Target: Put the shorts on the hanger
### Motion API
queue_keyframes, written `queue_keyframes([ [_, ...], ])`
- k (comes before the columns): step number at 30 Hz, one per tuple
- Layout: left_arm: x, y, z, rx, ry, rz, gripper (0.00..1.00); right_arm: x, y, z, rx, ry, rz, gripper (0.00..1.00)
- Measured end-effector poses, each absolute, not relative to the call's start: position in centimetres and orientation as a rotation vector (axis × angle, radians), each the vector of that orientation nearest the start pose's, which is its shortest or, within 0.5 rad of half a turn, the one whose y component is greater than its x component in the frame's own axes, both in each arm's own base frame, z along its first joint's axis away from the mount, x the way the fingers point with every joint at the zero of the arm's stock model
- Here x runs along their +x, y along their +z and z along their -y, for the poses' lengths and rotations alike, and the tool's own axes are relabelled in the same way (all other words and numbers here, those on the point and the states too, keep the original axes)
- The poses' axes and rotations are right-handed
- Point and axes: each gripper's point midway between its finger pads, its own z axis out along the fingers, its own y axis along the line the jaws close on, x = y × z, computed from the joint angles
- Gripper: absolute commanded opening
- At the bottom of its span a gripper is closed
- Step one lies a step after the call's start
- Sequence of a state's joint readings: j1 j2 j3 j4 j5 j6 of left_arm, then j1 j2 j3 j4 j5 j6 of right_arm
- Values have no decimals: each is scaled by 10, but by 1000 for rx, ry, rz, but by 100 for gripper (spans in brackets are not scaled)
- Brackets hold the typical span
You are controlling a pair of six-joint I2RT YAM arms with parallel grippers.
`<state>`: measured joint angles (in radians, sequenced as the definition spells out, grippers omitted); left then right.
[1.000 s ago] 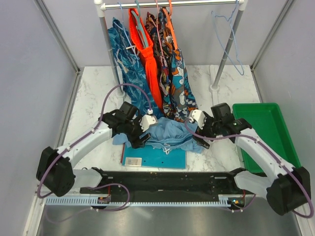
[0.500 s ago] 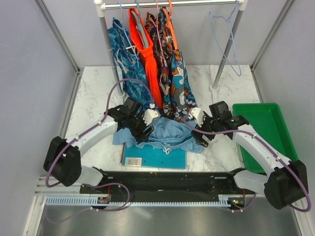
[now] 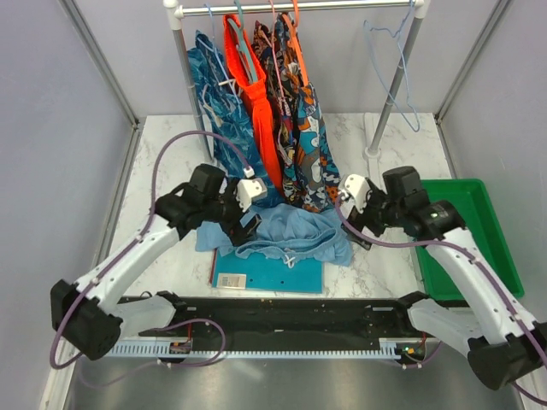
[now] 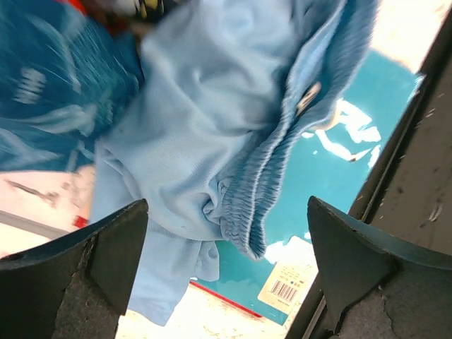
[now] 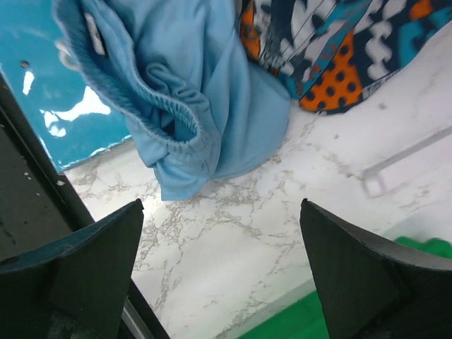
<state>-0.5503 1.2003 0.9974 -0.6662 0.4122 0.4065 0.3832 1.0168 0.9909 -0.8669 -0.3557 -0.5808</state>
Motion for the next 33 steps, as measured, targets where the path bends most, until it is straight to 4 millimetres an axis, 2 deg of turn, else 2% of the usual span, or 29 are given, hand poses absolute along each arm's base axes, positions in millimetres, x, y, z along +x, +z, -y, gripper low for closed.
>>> queue_keyframes([
  [5,209,230,207,1240,-626,-1858,99,213,264,-137,-1236,363,-1918,98],
  [6,204,245,208,1229,-649,-1824,99,215,288,-140,-1216,365,-1878,98],
  [7,203,254,209,1218,-660,-1802,100,216,301,-142,-1200,365,-1853,98],
  [10,201,294,211,1154,-723,-1747,99,234,370,-145,-1066,335,-1770,98],
  [14,223,346,207,992,-757,-1718,99,285,465,-139,-796,220,-1657,98],
  [16,233,365,204,926,-768,-1701,99,314,507,-125,-644,135,-1605,98],
  [18,238,381,202,863,-788,-1686,99,349,533,-106,-506,57,-1585,98],
  [20,240,389,201,825,-812,-1677,99,376,538,-89,-416,12,-1596,98],
  [21,241,391,200,808,-822,-1675,99,392,533,-78,-370,-11,-1619,98],
  [25,243,397,198,769,-852,-1672,99,428,493,-38,-258,-56,-1747,98],
  [29,239,397,199,770,-878,-1662,99,439,452,-10,-204,-66,-1865,98],
  [33,235,397,200,778,-898,-1653,100,442,413,-12,-234,-31,-1964,96],
])
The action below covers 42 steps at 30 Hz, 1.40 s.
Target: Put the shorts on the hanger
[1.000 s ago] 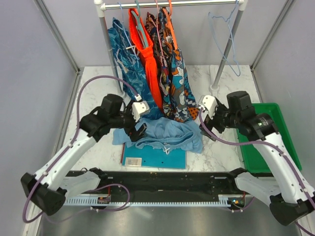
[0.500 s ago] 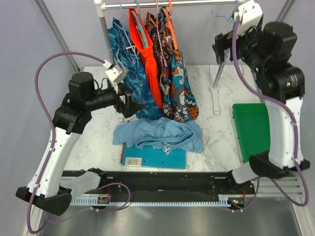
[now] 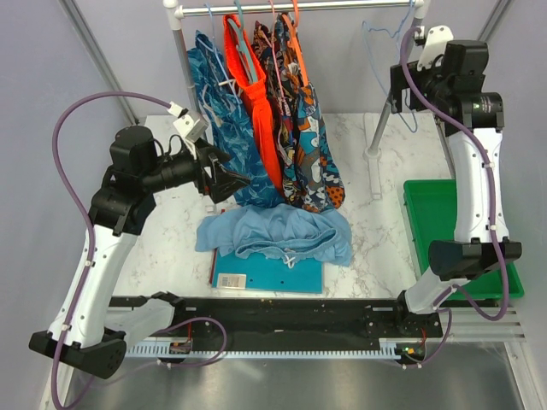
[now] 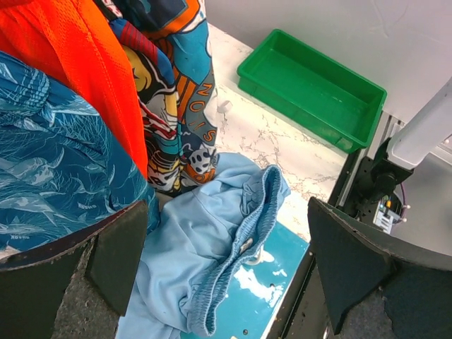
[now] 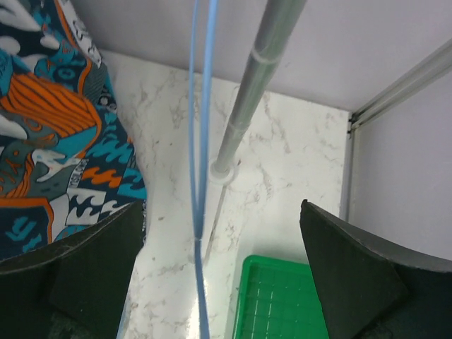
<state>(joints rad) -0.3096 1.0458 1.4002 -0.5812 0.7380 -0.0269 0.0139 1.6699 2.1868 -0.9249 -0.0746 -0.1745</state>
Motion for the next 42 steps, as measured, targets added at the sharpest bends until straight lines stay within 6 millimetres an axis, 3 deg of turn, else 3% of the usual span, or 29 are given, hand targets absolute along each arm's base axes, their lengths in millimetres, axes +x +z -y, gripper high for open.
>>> queue_keyframes([
  [5,235,399,201,782,-903,-1641,100,441,379,-19,-286,19,-2054,77],
  [6,234,399,201,782,-903,-1641,99,442,374,-20,-293,30,-2066,65],
  [8,234,397,201,781,-903,-1643,99,442,365,-19,-303,48,-2087,56],
  [9,233,396,200,781,-903,-1645,99,442,361,-18,-306,54,-2096,46],
  [11,232,394,200,780,-904,-1648,99,442,357,-15,-303,73,-2107,40],
  [12,231,392,200,780,-904,-1649,99,442,357,-14,-307,81,-2105,28],
  [15,230,389,199,779,-905,-1655,99,443,359,-15,-320,96,-2090,5],
  [16,230,389,199,779,-905,-1655,100,443,360,-16,-326,100,-2086,2],
  [24,230,390,199,779,-903,-1651,99,440,376,-27,-384,147,-2020,0],
  [33,231,389,199,777,-895,-1643,99,423,427,-36,-436,154,-1865,0],
  [37,231,388,198,801,-878,-1633,99,402,425,-42,-494,174,-1878,0],
  [42,231,376,197,820,-867,-1653,100,346,394,-43,-556,172,-1947,0],
])
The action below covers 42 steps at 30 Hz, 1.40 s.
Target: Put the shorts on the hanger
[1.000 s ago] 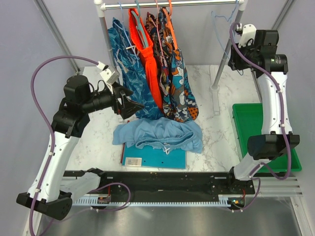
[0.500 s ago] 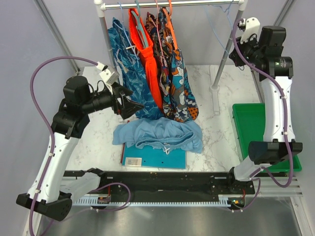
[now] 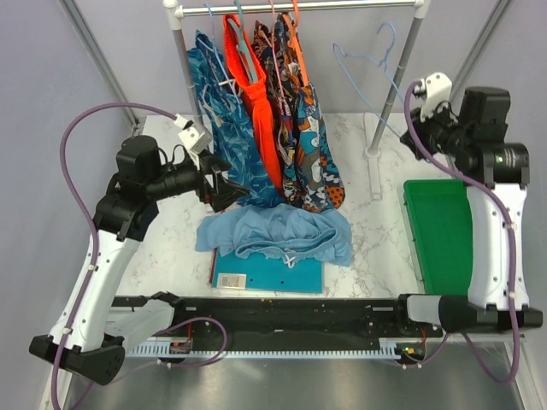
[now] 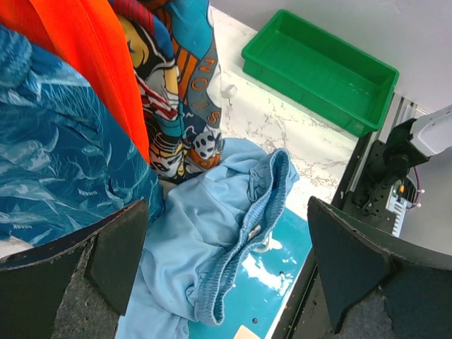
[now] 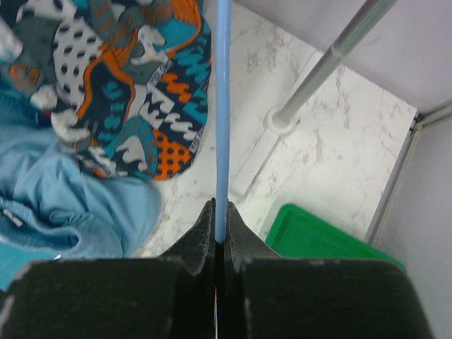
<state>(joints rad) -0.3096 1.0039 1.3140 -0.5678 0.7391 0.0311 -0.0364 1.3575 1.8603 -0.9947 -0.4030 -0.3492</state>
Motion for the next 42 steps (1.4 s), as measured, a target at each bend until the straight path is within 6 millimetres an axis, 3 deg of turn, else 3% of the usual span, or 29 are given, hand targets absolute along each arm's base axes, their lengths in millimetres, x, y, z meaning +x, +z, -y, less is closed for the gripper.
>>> queue_keyframes([
  [2,231,366,197,822,-869,-1674,99,318,383,-41,-562,154,-1982,0],
  [6,226,341,195,823,-876,-1721,99,266,382,-29,-564,53,-1985,0],
  [11,214,321,190,832,-873,-1741,99,215,365,-20,-627,-20,-2037,1],
  [20,187,293,180,891,-828,-1699,98,148,273,-5,-820,-121,-2165,0],
  [24,175,286,175,926,-800,-1658,98,134,243,-5,-943,-121,-2189,0],
  [27,169,286,173,947,-784,-1625,98,134,235,-12,-1033,-86,-2167,0],
  [32,161,275,172,979,-783,-1608,97,127,236,-41,-1192,49,-2045,0],
  [39,161,259,172,1001,-783,-1633,96,109,234,-93,-1403,364,-1923,0],
  [42,161,257,172,1011,-776,-1629,96,105,235,-105,-1461,445,-1876,0],
])
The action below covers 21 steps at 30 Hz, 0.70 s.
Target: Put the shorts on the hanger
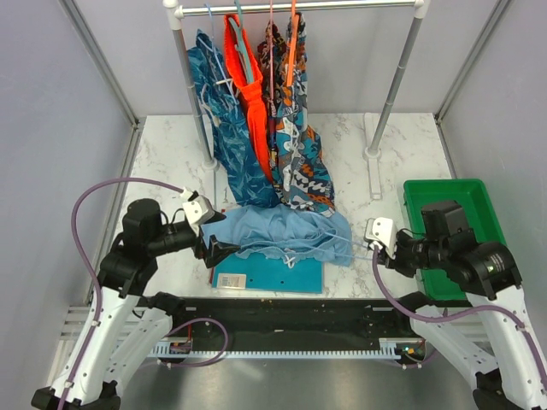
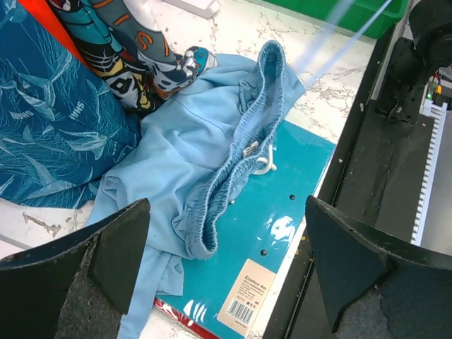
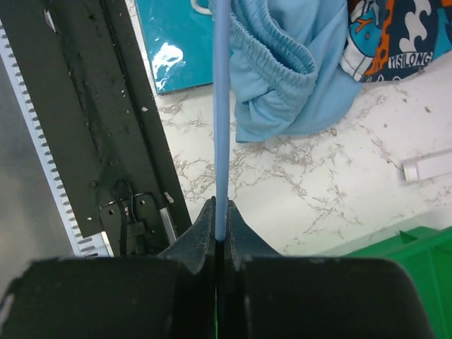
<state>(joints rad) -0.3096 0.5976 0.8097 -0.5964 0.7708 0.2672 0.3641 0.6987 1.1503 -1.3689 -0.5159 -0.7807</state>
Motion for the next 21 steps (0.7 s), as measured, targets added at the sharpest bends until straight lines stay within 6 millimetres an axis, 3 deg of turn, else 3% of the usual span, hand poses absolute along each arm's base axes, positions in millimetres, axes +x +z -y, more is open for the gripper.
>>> queue_keyframes([
  [6,160,249,172,1044,-772,-1620,98,118,225,-112,-1571,481,-1880,0],
  [11,153,241,177,1181,-784,-1538,99,136,235,-124,-1640,509,-1826,0],
  [16,158,215,184,1365,-781,-1515,99,149,249,-138,-1693,546,-1727,0],
  [21,157,191,193,1556,-745,-1450,95,148,251,-146,-1752,560,-1667,0],
])
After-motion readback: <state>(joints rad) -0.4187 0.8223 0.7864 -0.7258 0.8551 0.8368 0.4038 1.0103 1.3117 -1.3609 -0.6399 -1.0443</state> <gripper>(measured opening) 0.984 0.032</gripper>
